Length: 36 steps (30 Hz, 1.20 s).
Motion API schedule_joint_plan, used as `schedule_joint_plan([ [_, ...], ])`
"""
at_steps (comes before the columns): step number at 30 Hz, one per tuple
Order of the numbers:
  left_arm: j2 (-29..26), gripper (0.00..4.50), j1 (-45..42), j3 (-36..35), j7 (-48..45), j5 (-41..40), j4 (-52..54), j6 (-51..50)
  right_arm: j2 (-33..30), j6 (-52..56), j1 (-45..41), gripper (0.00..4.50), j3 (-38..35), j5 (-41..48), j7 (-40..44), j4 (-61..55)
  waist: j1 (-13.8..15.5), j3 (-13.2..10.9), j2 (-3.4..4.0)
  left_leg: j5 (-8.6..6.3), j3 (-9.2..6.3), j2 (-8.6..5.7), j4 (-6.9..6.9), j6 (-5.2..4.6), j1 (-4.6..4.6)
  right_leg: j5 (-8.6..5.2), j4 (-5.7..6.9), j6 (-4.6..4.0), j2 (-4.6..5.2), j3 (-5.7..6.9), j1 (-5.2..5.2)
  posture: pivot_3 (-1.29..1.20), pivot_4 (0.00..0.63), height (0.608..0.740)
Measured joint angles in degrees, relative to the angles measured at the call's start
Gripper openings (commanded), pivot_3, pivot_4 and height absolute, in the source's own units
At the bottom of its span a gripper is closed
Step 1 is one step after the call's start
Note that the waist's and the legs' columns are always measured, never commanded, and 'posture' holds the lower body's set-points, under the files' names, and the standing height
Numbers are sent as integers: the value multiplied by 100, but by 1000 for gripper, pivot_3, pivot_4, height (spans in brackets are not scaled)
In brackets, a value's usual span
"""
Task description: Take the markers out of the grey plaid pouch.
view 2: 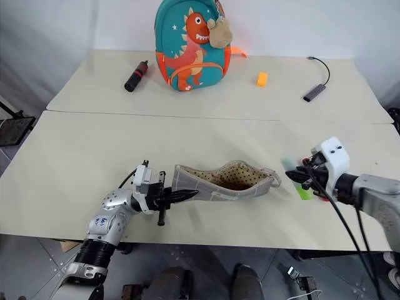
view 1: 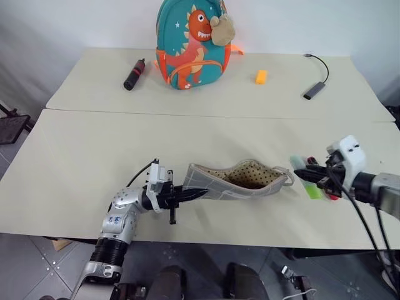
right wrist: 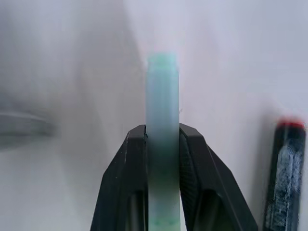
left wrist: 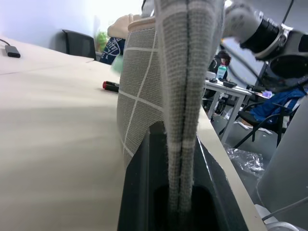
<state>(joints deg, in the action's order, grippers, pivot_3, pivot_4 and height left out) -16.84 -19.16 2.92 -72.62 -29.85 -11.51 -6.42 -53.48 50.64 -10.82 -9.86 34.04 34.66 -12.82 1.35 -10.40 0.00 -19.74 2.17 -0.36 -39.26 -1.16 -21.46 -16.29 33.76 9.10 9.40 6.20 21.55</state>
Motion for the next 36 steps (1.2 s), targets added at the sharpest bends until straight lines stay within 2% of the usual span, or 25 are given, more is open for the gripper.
schedule_joint_plan([
  [3,-101,0,24,-11,21,-140,181,-441,31,-60,-117,1782,193,-385,-193,128,-1,-1,-1,0,-1,2,0,0,0,0,-1,0,0,-1,-1,0,150,740],
  [8,-204,0,121,-145,65,-174,300,-558,131,-460,36,3519,-6,-515,-9,304,12,-1,-1,0,-1,0,3,0,0,0,-3,0,0,1,-1,0,150,740],
  [11,-375,0,285,-347,242,-455,584,-998,290,-1729,589,4489,-522,-420,949,117,12,-2,-3,0,-4,-2,9,0,-3,0,-8,0,-6,2,0,0,150,740],
  [14,-755,0,572,-848,566,-1004,967,-1807,813,-2972,966,4489,-1151,148,2099,-319,-27,-3,-2,-3,-9,12,13,7,11,0,-7,0,-16,-7,-4,0,150,740],
  [16,-890,0,690,-1353,1075,-1787,1176,-2702,884,-3446,1188,4489,-1292,270,2626,-433,-22,-3,-3,-3,-23,29,10,6,24,0,1,0,-11,-17,-10,0,150,740],
  [18,-1114,0,847,-2045,1678,-2687,1169,-3619,1182,-3824,1335,4489,-1317,377,2934,-426,-38,-4,-9,-3,-32,36,10,7,30,0,5,0,-11,-22,-11,0,150,740],
  [20,-1384,0,1010,-2582,2150,-3257,1041,-4277,1471,-4217,1468,4489,-1272,371,3193,-303,-58,-4,-7,-5,-32,35,11,10,33,-2,9,-2,-12,-25,-8,0,150,740],
  [23,-1786,0,1589,-3755,3357,-4393,430,-5368,1983,-5338,1844,4489,-1059,128,3870,117,-131,-4,-5,-10,-33,35,20,12,36,-4,9,-7,-11,-28,-5,0,150,740],
  [27,-1781,0,1834,-4386,4233,-5120,54,-5844,2308,-6049,1956,4489,-844,64,4192,296,-113,-5,-5,-10,-36,22,11,8,38,-2,15,-4,4,-31,-10,0,150,740],
  [32,-1656,0,1888,-4628,4960,-5319,6,-5811,2349,-6233,1969,4489,-663,28,4209,297,-119,-4,-4,-13,-36,24,13,15,40,-4,17,-7,3,-33,-6,0,150,740],
  [36,-1568,976,1725,-4851,5805,-5328,-33,-5481,2349,-6322,1865,4500,-554,-10,4161,297,-138,-4,-4,-13,-32,25,13,17,41,-4,16,-7,1,-34,-5,0,150,740],
])
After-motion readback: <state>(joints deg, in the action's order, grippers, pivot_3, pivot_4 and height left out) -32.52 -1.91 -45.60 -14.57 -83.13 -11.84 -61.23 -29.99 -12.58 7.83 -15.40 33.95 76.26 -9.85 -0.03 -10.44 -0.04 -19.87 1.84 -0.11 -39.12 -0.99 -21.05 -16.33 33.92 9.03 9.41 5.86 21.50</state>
